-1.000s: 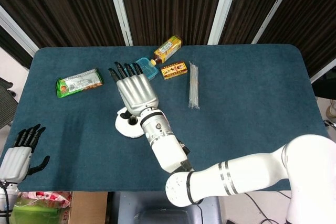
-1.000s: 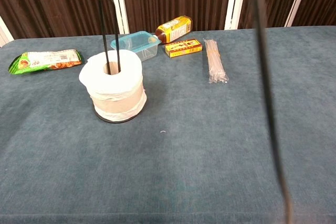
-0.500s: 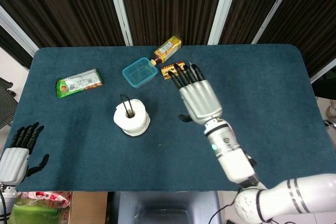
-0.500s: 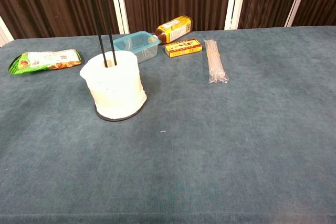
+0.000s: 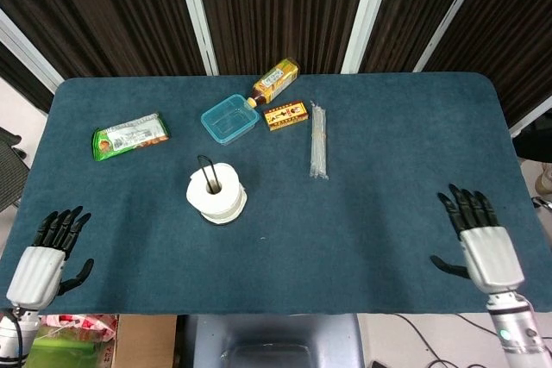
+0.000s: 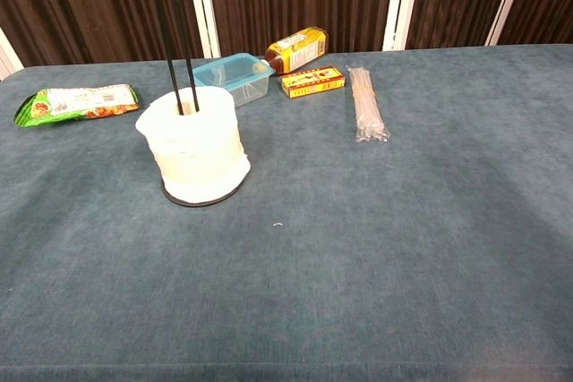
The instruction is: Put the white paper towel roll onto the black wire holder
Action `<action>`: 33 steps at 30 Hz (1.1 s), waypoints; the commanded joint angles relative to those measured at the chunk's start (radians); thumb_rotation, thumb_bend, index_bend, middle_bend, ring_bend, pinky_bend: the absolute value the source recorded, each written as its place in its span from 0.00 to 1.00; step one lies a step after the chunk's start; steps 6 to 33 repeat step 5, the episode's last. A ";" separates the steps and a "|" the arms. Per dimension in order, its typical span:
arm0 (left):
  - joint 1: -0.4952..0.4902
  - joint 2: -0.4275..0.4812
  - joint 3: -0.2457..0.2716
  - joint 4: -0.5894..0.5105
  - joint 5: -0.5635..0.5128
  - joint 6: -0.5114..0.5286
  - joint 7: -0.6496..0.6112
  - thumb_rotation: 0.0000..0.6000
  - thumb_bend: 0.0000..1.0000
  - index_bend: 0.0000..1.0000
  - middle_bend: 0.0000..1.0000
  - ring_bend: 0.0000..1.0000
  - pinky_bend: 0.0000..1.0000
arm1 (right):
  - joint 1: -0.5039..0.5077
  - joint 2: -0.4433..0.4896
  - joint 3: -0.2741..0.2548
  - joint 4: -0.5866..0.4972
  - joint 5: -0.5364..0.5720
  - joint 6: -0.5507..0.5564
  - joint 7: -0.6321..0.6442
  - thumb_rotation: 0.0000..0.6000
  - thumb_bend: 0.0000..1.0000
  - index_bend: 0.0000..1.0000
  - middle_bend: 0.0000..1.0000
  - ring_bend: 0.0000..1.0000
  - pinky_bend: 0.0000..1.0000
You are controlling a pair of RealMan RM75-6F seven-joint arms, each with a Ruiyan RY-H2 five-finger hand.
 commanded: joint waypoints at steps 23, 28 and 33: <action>-0.001 -0.006 -0.001 -0.004 0.005 0.006 0.025 1.00 0.40 0.00 0.00 0.00 0.00 | -0.149 -0.020 0.019 0.065 -0.047 0.111 0.107 1.00 0.10 0.00 0.00 0.00 0.00; -0.001 -0.006 -0.001 -0.004 0.005 0.006 0.025 1.00 0.40 0.00 0.00 0.00 0.00 | -0.149 -0.020 0.019 0.065 -0.047 0.111 0.107 1.00 0.10 0.00 0.00 0.00 0.00; -0.001 -0.006 -0.001 -0.004 0.005 0.006 0.025 1.00 0.40 0.00 0.00 0.00 0.00 | -0.149 -0.020 0.019 0.065 -0.047 0.111 0.107 1.00 0.10 0.00 0.00 0.00 0.00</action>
